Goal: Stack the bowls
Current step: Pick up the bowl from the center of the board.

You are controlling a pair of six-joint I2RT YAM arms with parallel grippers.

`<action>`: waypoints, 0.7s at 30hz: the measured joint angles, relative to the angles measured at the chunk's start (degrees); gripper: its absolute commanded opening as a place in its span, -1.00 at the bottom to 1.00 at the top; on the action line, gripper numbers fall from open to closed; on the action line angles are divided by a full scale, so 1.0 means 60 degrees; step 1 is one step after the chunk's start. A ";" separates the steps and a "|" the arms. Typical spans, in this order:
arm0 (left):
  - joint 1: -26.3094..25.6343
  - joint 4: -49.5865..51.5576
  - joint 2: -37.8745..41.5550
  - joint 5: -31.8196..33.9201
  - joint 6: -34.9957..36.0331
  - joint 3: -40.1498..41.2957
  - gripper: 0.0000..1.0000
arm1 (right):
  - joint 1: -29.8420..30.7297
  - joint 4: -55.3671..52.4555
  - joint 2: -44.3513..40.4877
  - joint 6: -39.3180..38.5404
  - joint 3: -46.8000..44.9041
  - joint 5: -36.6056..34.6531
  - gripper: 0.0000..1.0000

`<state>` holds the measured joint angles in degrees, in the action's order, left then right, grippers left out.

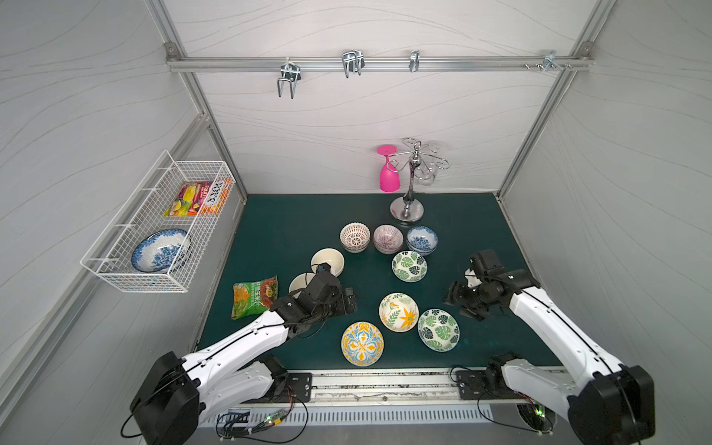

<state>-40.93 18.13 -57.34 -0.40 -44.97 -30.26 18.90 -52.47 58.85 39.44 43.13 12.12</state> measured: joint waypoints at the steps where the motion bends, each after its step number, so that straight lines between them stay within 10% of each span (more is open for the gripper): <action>1: -0.0120 0.0007 0.0138 -0.0007 -0.0087 0.0142 0.90 | 0.0164 -0.0066 -0.0277 0.0040 -0.0168 0.0018 0.34; 21: -0.0608 0.0390 0.2521 0.1122 -0.0033 0.0484 0.92 | 0.1585 -0.0331 -0.1949 0.1461 -0.2218 -0.0882 -0.14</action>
<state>-44.58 20.47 -42.22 6.33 -45.17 -27.35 28.40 -54.46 47.16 48.21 29.82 6.83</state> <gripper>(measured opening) 0.960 0.460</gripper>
